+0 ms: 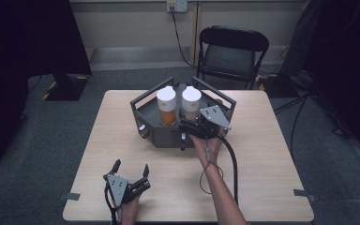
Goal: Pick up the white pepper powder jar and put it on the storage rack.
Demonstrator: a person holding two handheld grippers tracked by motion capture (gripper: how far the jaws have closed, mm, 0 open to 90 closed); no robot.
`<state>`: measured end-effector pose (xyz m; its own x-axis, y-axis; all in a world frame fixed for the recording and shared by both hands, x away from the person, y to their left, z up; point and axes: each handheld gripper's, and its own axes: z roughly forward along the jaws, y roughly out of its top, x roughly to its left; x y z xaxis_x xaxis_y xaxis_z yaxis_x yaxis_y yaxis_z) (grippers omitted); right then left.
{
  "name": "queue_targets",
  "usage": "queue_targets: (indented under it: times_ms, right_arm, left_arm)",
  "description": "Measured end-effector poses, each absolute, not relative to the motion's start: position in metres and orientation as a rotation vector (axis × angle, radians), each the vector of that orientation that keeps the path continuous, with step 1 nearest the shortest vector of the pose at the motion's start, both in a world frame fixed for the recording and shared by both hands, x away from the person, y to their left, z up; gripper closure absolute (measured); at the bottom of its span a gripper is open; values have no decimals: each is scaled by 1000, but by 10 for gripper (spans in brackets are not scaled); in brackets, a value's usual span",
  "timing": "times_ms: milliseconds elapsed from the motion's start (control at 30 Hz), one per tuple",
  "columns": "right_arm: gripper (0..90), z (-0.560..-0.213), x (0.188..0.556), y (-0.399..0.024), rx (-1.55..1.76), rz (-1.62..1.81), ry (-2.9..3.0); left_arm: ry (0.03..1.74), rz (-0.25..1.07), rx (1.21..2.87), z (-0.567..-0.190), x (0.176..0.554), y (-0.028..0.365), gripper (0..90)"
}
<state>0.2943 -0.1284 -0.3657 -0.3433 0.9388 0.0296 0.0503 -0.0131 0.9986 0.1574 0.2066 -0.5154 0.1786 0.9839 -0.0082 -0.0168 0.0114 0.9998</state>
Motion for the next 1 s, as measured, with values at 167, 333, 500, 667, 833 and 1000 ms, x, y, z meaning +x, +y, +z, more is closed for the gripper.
queue_targets:
  times_ms: [167,333,500,667,833,1000]
  right_arm:
    - [0,-368,290,-133,1072,1467,1498]
    - [0,-369,286,-134,1066,1462,1499]
    - [0,-371,278,-137,1068,1461,1490]
    - [0,-375,270,-141,1069,1471,1482]
    - [0,-380,262,-144,1073,1479,1477]
    - [0,-384,253,-147,1070,1478,1464]
  left_arm:
    - [1068,1078,1268,-515,157,207,10]
    - [1068,1078,1269,-515,157,207,10]
    - [1068,1077,1269,-515,157,207,10]
    - [1068,1078,1269,-515,157,207,10]
    - [1068,1078,1269,-515,157,207,10]
    - [1068,1078,1270,-515,157,207,10]
